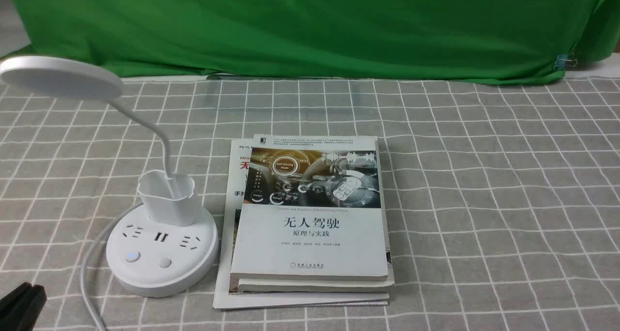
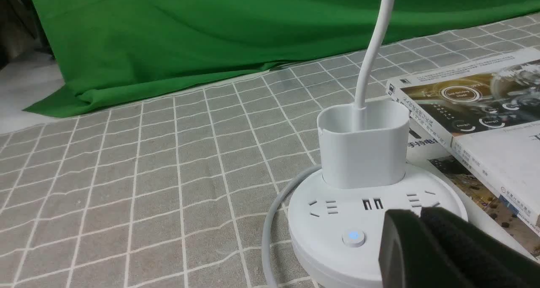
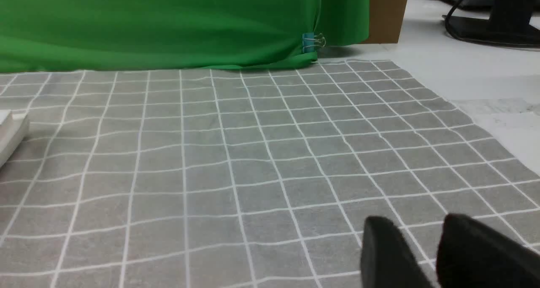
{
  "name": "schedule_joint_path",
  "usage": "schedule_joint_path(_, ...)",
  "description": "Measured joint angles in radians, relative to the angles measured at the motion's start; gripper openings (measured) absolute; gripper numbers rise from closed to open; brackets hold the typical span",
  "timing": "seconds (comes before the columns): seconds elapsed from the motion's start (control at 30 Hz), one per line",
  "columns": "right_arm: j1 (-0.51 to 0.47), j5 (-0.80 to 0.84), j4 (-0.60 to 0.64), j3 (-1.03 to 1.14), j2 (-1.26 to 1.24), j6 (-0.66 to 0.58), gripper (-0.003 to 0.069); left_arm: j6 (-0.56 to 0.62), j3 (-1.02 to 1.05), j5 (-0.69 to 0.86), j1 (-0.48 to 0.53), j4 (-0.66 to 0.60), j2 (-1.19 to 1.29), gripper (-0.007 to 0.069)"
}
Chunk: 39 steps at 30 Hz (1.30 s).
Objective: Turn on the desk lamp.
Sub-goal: Use the left arm to press the button switch on the lamp holder
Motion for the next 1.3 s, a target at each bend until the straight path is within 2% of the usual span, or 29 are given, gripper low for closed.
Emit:
schedule_joint_path(0.7,0.0,0.0,0.001,0.0,0.0,0.0,0.0245,0.0,0.0,0.0,0.0,0.002,0.0,0.0018)
schedule_joint_path(0.83,0.0,0.0,0.001,0.0,0.0,0.0,0.0245,0.0,0.0,-0.042,0.0,0.01,0.0,0.0018)
schedule_joint_path(1.0,0.0,0.0,0.001,0.0,0.0,0.0,0.0245,0.0,0.0,-0.098,0.0,-0.056,0.0,0.0018)
schedule_joint_path(1.3,0.0,0.0,0.001,0.0,0.0,0.0,0.0245,0.0,0.0,-0.105,0.0,-0.074,0.0,0.0018)
